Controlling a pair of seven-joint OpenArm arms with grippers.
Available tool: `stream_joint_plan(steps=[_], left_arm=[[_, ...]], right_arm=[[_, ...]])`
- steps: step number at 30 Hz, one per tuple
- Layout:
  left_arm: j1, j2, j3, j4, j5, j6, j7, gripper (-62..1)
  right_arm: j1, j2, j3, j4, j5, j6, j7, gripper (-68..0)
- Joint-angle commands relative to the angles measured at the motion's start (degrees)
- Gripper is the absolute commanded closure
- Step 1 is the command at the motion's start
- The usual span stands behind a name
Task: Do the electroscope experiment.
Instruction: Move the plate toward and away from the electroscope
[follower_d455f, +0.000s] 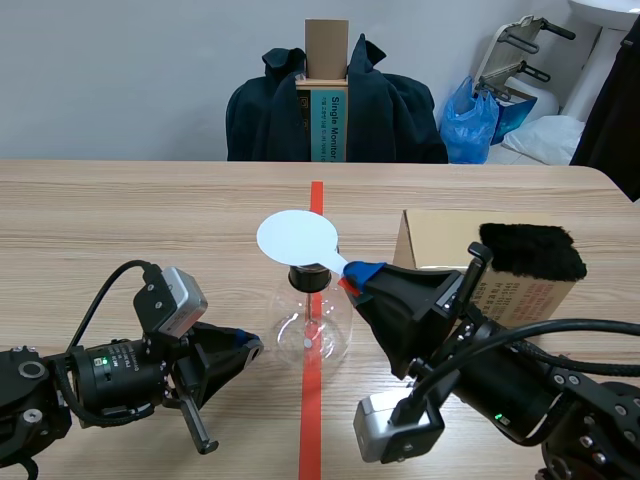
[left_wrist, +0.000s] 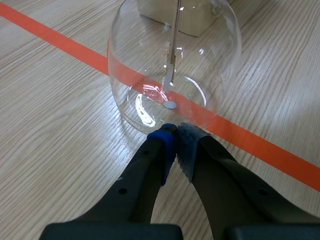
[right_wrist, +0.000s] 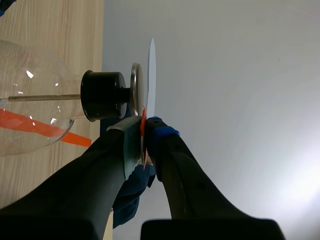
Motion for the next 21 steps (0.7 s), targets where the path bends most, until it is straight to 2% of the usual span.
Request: stream_joint_plan(steps=[1, 8, 21], left_arm=[[-0.31, 0.13, -0.44, 1.55, -0.52, 0.07, -0.81, -1.8], [-0.28, 0.13, -0.44, 1.55, -0.55, 0.04, -0.83, -1.8], [-0.31, 0.13, -0.46, 1.55, -0.55, 0.04, -0.83, -1.8]], right_arm=[[0.66, 0.46, 0.59, 0.83, 0.42, -0.66, -0.72, -0.8], [0.66, 0.46, 0.59, 0.85, 0.39, -0.66, -6.45, -0.8], [0.35, 0.5, 0.7, 0.85, 0.44, -0.7, -22.97, -0.8]])
